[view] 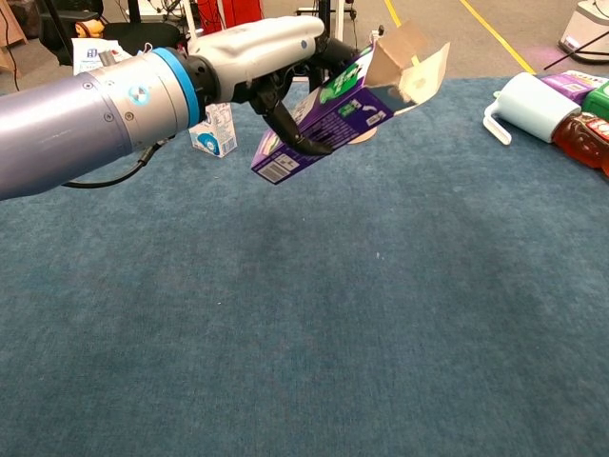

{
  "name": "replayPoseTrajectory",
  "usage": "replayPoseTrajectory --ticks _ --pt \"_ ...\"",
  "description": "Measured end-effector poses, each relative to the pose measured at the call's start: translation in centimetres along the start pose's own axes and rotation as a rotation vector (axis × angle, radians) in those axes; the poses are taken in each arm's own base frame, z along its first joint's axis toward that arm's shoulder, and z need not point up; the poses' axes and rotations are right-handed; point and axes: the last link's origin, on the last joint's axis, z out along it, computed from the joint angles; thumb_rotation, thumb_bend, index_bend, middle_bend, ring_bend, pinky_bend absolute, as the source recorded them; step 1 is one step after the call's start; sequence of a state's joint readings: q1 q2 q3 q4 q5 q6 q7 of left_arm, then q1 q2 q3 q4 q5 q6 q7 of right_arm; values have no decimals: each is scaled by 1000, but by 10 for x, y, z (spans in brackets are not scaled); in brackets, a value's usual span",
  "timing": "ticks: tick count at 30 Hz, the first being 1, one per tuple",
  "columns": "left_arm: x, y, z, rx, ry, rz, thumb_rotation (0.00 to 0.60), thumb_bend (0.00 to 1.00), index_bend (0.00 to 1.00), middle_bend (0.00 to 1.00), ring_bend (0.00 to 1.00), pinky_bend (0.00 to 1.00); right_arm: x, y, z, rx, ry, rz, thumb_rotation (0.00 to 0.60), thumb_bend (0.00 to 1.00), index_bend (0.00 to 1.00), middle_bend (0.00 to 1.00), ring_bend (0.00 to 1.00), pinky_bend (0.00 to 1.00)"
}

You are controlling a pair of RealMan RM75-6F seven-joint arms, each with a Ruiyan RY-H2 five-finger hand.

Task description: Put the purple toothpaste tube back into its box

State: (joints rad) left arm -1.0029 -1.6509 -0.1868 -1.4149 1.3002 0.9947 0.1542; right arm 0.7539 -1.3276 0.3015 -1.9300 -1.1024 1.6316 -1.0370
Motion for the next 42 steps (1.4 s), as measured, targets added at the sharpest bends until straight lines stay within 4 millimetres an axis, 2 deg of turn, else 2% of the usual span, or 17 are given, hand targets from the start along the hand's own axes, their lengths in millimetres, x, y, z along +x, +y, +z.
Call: replayPoseTrajectory --ticks 7,14,17,18,20,21,22,23,24,26,30,36,38,40,42 --pt "-8 -15 0 73 -70 148 600 249 505 450 413 705 -24 14 -4 24 -66 -3 600 380 144 158 282 381" --pt "-23 -37 0 245 -185 326 600 249 504 450 413 698 -60 36 -13 53 -141 14 600 364 153 173 284 382" --pt "-35 -42 1 314 -249 362 600 249 500 442 382 631 -74 47 -20 60 -170 16 600 362 154 175 284 382" --pt "-38 -42 1 327 -263 368 600 247 470 396 324 577 -78 49 -22 61 -178 16 600 363 154 175 284 382" --pt "-44 -41 3 348 -287 376 600 240 335 231 187 482 -85 54 -25 65 -190 17 600 363 154 175 284 382" --pt "-47 -40 3 359 -297 380 600 231 211 116 113 434 -87 56 -27 66 -194 18 600 363 157 175 284 382" --pt "-49 -39 4 366 -302 379 600 224 134 62 73 405 -89 57 -28 66 -199 22 600 364 162 175 284 382" --pt "-50 -38 5 375 -307 373 600 211 49 14 31 365 -90 58 -29 66 -202 26 600 364 168 175 284 382" --pt "-50 -36 5 379 -309 363 600 197 7 0 7 332 -91 59 -30 66 -204 30 600 365 171 175 284 382" --pt "-49 -32 5 377 -306 343 600 172 0 0 0 301 -92 61 -31 65 -206 37 600 361 172 176 284 380" --pt "-38 -24 1 353 -272 291 600 131 0 0 0 275 -92 65 -36 61 -208 65 600 305 172 176 282 368" --pt "-2 -24 -22 327 -172 216 600 92 0 0 0 237 -90 75 -48 68 -201 154 600 72 174 175 242 291" --pt "10 -29 -34 331 -133 209 600 80 0 0 0 219 -89 78 -54 81 -193 184 600 10 176 175 219 257" --pt "24 -38 -54 346 -87 207 600 74 0 0 0 208 -89 83 -60 95 -186 213 600 0 177 170 197 239" --pt "36 -51 -82 376 -49 206 600 73 0 0 0 206 -90 88 -65 110 -185 242 600 0 177 157 174 228"
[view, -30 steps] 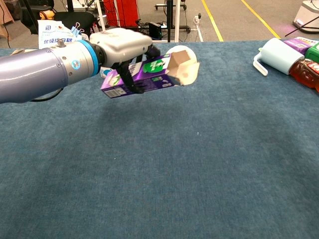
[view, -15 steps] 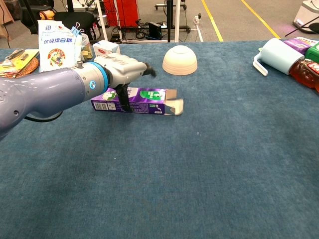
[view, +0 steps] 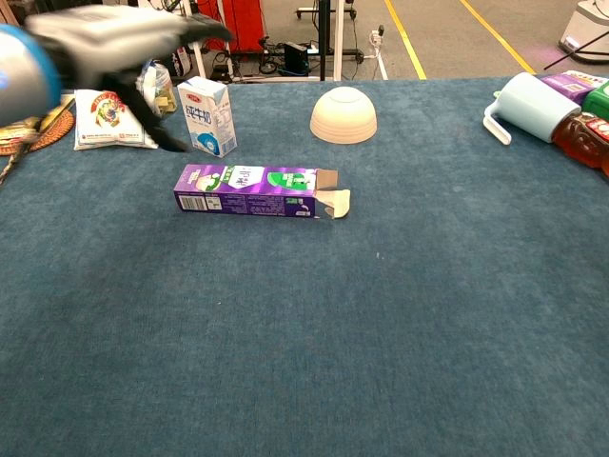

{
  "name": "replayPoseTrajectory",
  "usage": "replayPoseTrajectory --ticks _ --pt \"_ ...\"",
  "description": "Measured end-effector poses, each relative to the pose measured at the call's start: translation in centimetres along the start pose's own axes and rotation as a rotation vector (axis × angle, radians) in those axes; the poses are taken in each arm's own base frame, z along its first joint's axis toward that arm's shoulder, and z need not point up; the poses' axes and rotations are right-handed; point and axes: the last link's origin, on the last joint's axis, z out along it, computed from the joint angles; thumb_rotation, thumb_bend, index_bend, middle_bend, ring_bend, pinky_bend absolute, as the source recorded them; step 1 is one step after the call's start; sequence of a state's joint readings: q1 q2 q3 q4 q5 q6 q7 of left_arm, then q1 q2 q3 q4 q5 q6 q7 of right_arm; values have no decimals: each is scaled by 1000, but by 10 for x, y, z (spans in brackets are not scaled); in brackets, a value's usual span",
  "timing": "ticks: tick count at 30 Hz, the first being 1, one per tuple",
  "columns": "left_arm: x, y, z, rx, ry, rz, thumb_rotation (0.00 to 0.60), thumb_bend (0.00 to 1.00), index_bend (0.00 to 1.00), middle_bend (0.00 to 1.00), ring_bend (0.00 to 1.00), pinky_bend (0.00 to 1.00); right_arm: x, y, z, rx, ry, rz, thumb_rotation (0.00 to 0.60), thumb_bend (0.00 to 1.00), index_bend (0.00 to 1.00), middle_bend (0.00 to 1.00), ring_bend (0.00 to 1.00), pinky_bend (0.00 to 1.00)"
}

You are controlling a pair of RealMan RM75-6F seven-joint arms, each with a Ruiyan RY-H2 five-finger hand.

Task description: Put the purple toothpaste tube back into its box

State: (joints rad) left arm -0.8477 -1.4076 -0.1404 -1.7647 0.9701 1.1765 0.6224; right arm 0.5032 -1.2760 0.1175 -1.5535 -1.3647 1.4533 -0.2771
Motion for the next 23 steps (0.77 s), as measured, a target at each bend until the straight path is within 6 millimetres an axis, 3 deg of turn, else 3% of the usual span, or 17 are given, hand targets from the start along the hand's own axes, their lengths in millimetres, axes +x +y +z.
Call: replayPoseTrajectory --ticks 5,11,18,20,23 --pt "7 -60 -59 98 40 -58 600 72 0 0 0 206 -2 14 -18 53 -18 88 600 0 177 137 154 208" --pt "-3 -106 -126 220 68 -207 600 72 0 0 0 201 -4 25 -53 93 -25 152 600 0 178 137 154 201" --pt "-18 -142 -211 371 145 -285 600 72 0 0 0 178 -8 26 -89 66 -15 133 600 0 180 109 102 143" --pt "-23 -149 -230 408 159 -277 600 72 0 0 0 176 -10 25 -95 57 -26 117 600 0 180 99 89 130" --pt "-29 -153 -243 429 163 -261 600 72 0 0 0 175 -13 24 -101 46 -37 94 600 0 180 90 84 122"
